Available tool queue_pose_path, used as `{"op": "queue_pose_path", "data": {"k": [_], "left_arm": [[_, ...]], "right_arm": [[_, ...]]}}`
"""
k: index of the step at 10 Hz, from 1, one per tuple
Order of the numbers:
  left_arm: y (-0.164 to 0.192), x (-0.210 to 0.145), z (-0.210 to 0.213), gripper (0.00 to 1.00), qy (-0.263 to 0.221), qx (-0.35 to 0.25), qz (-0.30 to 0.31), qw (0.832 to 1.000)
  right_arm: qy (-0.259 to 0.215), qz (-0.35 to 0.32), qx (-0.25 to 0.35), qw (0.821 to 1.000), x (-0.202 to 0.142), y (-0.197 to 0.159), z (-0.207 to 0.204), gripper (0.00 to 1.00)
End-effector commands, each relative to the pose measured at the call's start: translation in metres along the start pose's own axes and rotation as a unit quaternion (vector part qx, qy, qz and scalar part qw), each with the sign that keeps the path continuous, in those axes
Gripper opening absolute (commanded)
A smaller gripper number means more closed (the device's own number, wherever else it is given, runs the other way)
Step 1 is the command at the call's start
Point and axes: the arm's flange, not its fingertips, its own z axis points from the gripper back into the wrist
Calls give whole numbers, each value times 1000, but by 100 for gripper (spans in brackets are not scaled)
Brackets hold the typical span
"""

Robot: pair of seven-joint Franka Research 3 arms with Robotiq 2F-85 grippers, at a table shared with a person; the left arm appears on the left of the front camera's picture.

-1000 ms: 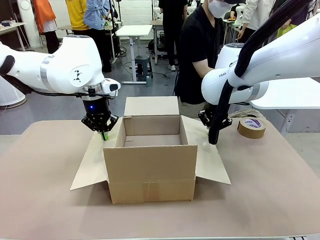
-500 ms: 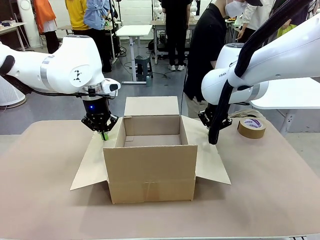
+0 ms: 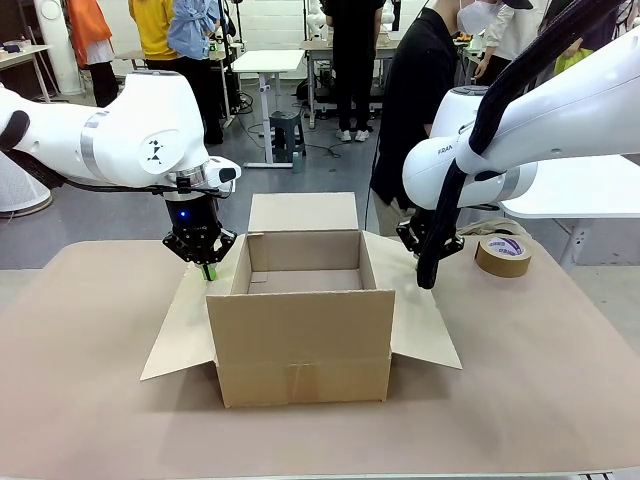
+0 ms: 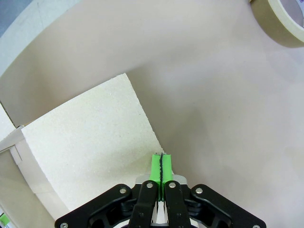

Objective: Wrap the clocks to prevent damage.
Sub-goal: Once the human has placed the objects inside and stepped back, release both hands from the side flaps of the Package Box.

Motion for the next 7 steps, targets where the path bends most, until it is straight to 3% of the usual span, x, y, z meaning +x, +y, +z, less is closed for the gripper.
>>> {"op": "queue_pose_path", "data": {"k": [1, 7], "left_arm": [[0, 0, -1, 0, 4, 1, 5, 1000], [0, 0, -1, 0, 4, 1, 5, 1000]], "right_arm": [[-1, 1, 2, 1000, 1, 2, 1, 1], [-1, 1, 2, 1000, 1, 2, 1, 1]]}}
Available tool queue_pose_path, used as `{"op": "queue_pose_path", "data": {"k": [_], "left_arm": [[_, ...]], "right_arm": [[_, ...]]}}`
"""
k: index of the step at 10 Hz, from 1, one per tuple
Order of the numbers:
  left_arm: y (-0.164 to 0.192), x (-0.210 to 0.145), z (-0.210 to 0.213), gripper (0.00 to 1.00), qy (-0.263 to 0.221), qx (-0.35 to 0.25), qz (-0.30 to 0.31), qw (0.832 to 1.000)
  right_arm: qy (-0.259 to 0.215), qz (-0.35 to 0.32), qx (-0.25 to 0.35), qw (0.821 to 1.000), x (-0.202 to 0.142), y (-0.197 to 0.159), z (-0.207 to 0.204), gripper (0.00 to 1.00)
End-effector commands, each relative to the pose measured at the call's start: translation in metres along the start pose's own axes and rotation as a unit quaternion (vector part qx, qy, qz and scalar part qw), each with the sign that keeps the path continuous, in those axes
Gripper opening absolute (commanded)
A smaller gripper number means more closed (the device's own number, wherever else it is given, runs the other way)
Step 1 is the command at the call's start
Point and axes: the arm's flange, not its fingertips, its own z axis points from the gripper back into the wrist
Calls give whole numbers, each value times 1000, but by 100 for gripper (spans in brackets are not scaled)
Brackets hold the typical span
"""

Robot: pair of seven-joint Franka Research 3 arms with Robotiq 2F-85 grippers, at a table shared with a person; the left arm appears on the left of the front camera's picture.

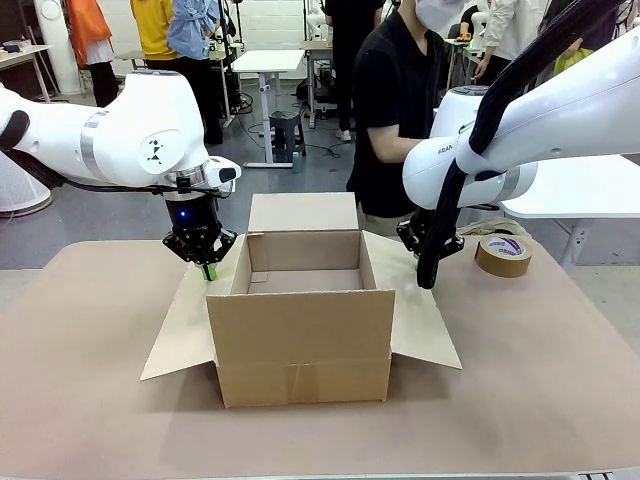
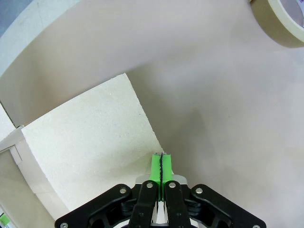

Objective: Wrap the clocks to prevent damage.
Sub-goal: Once the human has placed the objects inside and stepped back, release both hands from the side flaps of the Package Box.

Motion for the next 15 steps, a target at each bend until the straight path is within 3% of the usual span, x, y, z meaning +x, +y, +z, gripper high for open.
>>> {"op": "queue_pose_path", "data": {"k": [1, 15], "left_arm": [[0, 0, -1, 0, 4, 1, 5, 1000], [0, 0, -1, 0, 4, 1, 5, 1000]], "right_arm": [[-1, 1, 2, 1000, 1, 2, 1, 1], [-1, 1, 2, 1000, 1, 2, 1, 1]]}}
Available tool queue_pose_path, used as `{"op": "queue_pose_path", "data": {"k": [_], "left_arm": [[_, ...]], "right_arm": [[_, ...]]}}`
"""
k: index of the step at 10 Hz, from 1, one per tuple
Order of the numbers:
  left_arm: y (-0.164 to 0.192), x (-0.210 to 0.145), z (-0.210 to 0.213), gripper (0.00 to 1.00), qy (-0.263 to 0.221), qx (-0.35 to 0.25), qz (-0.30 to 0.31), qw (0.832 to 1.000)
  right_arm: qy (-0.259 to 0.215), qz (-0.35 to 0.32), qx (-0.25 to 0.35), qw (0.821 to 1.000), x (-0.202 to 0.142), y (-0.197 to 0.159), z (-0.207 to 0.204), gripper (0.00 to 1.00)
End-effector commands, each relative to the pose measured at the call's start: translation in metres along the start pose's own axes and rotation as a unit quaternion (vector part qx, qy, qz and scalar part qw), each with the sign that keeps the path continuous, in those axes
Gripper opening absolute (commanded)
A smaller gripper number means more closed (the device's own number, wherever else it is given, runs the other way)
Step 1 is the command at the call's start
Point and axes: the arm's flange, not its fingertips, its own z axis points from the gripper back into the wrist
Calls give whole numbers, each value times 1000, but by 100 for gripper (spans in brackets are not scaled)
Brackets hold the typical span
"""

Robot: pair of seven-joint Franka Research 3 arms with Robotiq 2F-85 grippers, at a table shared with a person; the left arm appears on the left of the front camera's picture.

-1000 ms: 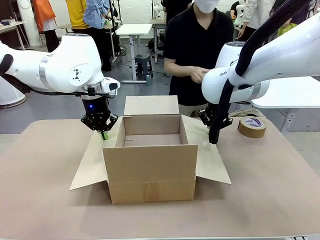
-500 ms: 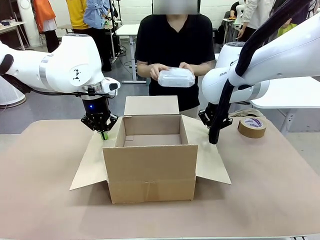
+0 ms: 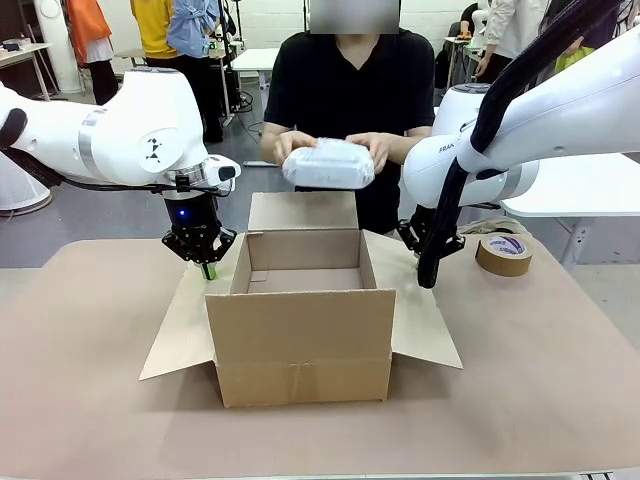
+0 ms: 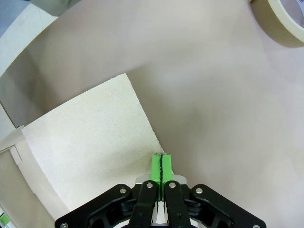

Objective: Wrap the clocks to prevent damage.
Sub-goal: Once the human has placed the objects inside and stepped back, release both hands from the side flaps of the Package Box.

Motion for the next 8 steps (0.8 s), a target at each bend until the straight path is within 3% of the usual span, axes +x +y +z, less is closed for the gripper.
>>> {"op": "queue_pose_path", "data": {"k": [1, 8], "left_arm": [[0, 0, -1, 0, 4, 1, 5, 1000], [0, 0, -1, 0, 4, 1, 5, 1000]], "right_arm": [[-1, 1, 2, 1000, 1, 2, 1, 1], [-1, 1, 2, 1000, 1, 2, 1, 1]]}}
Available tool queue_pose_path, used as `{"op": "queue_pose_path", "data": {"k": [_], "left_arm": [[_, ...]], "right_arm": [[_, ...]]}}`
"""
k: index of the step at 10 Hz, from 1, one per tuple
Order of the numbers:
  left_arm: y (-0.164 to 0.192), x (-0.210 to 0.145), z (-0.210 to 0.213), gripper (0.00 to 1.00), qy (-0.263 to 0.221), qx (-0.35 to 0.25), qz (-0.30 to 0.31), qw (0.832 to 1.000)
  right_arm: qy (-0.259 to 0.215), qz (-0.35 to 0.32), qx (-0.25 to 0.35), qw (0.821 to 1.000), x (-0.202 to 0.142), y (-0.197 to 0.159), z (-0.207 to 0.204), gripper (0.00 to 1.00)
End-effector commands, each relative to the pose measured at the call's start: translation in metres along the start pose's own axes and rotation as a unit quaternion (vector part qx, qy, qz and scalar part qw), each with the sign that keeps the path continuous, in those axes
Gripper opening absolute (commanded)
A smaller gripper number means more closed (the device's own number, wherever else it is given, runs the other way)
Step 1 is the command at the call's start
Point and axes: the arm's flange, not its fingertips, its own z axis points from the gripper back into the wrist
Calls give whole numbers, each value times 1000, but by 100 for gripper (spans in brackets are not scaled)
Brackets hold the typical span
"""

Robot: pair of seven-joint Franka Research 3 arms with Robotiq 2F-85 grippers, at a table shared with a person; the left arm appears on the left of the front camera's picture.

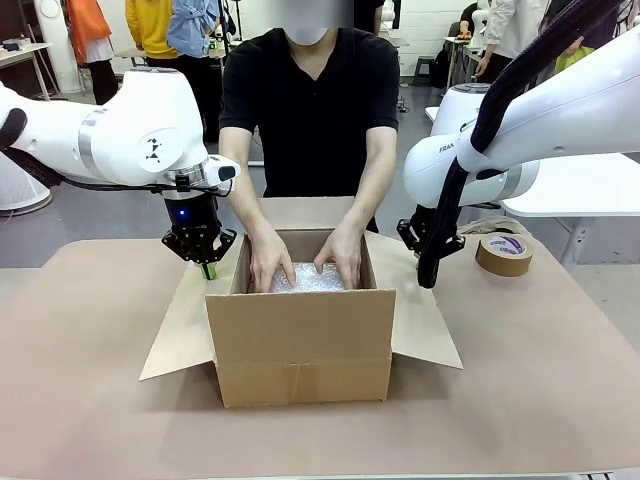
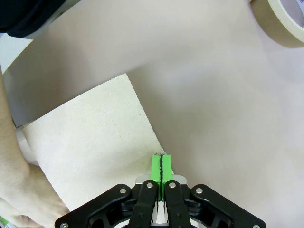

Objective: Wrap the clocks to prevent damage.
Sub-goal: Once the human has placed the objects inside and stepped back, release both hands from the side flaps of the Package Box.

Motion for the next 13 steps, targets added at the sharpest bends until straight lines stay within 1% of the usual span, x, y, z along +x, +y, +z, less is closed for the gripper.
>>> {"op": "queue_pose_path", "data": {"k": [1, 9, 10, 11, 12, 13], "left_arm": [[0, 0, -1, 0, 4, 1, 5, 1000], [0, 0, 0, 0, 0, 0, 0, 1000], [4, -1, 12, 0, 8, -9, -69, 998], [8, 0, 35, 0, 21, -19, -134, 991], [13, -1, 69, 0, 25, -16, -190, 981], [15, -6, 95, 0, 43, -15, -235, 971]], "right_arm": [[-1, 1, 2, 1000, 1, 2, 1, 1], [0, 0, 0, 1000, 0, 0, 0, 1], [-17, 90, 40, 995, 0, -6, 12, 1], [-38, 132, 39, 990, 1, -11, 35, 1], [-57, 164, 37, 984, 3, -18, 70, 1], [-62, 195, 29, 978, 2, -26, 99, 1]]}}
